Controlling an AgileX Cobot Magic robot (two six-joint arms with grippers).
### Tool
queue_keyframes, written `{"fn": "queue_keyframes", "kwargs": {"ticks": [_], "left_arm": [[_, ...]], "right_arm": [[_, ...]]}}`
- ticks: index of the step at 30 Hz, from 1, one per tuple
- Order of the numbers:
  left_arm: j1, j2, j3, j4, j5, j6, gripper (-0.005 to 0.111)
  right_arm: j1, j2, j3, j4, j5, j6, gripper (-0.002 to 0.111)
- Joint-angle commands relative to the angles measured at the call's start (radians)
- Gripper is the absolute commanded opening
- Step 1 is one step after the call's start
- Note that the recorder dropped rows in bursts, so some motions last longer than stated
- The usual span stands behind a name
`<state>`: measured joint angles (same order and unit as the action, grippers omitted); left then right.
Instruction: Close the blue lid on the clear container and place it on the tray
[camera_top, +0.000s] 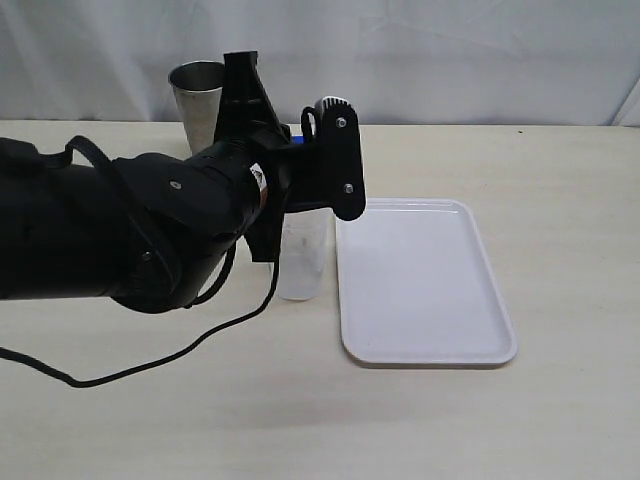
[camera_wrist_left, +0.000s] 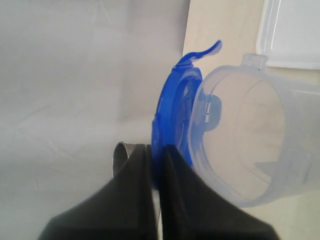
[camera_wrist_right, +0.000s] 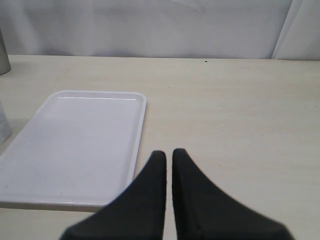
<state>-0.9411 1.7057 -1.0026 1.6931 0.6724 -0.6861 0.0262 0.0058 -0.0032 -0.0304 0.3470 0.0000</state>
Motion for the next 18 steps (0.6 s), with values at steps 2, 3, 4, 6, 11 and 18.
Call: {"fn": "queue_keyframes", "kwargs": {"ticks": [2, 3, 4, 6, 11, 18], "left_arm": [[-0.002, -0.008, 0.002, -0.006, 0.006, -0.018, 0.0], [-0.002, -0.008, 0.002, -0.006, 0.006, -0.018, 0.0], [-0.002, -0.008, 0.002, -0.006, 0.006, -0.021, 0.0], [-0.002, -0.008, 0.002, -0.004, 0.006, -0.021, 0.0], [-0.002, -0.008, 0.002, -0.004, 0.017, -0.021, 0.0], [-0.034, -0.01, 0.002, 0.015, 0.054, -0.025, 0.0]], "right_arm": [[0.0, -0.006, 0.003, 0.002, -0.003, 0.0, 0.005], [0.0, -0.006, 0.003, 0.002, -0.003, 0.0, 0.005], [0.0, -0.006, 0.003, 0.002, -0.003, 0.0, 0.005], [0.0, -0.006, 0.003, 0.002, -0.003, 0.0, 0.005], [0.0, -0.006, 0.003, 0.002, -0.003, 0.0, 0.005], [0.0, -0.006, 0.003, 0.002, -0.003, 0.0, 0.005]]}}
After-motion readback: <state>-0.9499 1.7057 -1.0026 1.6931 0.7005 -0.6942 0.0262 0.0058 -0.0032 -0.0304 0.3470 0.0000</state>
